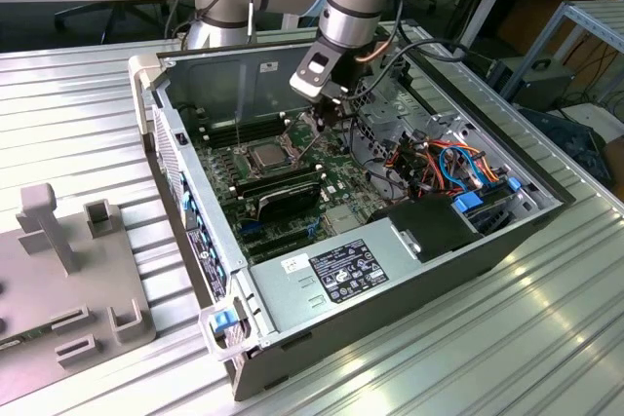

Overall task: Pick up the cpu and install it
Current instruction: 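Close the cpu cover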

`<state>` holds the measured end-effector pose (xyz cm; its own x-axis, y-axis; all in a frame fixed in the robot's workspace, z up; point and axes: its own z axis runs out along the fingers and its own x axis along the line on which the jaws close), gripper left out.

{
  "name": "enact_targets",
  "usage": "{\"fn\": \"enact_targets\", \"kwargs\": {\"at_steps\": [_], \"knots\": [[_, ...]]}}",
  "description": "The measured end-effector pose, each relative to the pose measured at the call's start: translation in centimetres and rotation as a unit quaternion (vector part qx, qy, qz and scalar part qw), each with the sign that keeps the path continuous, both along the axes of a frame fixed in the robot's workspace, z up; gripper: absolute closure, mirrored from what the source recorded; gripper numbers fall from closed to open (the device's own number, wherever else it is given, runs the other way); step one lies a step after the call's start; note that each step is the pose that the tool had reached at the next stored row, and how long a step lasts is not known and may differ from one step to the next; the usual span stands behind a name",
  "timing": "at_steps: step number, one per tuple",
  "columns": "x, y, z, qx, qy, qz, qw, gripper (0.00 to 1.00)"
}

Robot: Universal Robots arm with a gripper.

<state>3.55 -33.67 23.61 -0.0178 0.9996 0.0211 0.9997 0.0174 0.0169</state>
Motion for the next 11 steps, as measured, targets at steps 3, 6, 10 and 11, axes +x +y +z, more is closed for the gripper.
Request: {"fn": "enact_targets", "kwargs": {"at_steps": [3, 6, 10, 11], "knots": [[-1.50, 0.00, 0.01, -0.0001, -0.0018, 0.000, 1.00000, 0.89], [-3.10, 0.00, 0.00, 0.0000, -0.0033, 0.000, 0.99999, 0.89], [-5.20, 0.00, 0.01, 0.0000, -0.0046, 0.000, 0.99999, 0.89], [-5.53, 0.00, 0.00, 0.0000, -0.0048, 0.000, 0.99999, 0.89]]}}
